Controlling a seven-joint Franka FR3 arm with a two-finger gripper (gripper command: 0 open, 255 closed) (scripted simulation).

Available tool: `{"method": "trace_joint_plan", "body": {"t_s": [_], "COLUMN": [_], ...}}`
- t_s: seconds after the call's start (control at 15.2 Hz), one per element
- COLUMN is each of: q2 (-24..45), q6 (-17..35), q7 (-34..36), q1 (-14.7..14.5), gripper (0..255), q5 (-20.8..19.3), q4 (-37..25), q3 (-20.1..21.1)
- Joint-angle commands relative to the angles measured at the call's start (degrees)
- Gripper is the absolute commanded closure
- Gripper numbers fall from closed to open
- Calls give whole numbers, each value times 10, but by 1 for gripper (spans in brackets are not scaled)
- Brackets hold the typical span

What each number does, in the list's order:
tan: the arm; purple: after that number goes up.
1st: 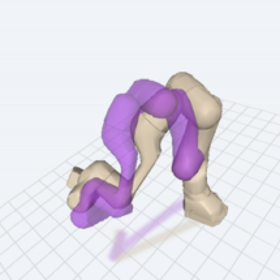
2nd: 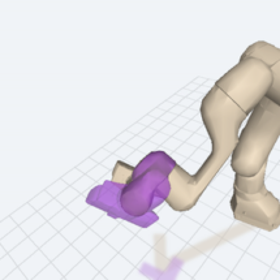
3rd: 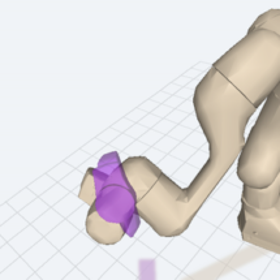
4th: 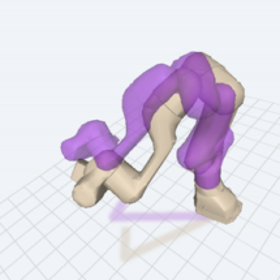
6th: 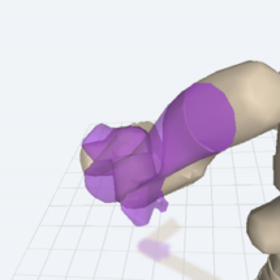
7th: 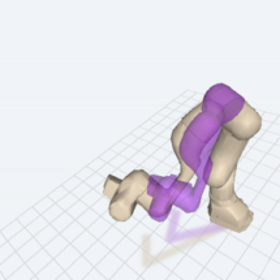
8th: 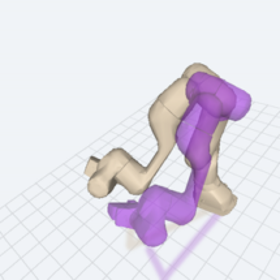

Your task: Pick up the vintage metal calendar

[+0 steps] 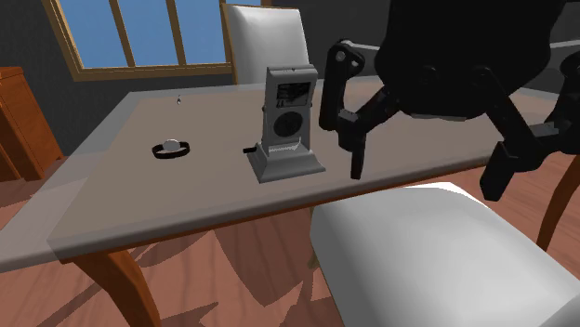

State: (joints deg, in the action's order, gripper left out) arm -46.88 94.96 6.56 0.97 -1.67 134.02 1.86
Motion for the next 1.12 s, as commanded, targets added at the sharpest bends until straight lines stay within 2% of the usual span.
{"method": "trace_joint_plan", "body": {"t_s": [0.0,0.53,1.06], "q2": [0,104,225], "q6": [0,64,121], "q7": [0,127,245], "q1": [0,-6,-2], "gripper": [0,0,0], "q5": [0,83,132], "q4": [0,-75,-189], "q3": [0,56,103]}}
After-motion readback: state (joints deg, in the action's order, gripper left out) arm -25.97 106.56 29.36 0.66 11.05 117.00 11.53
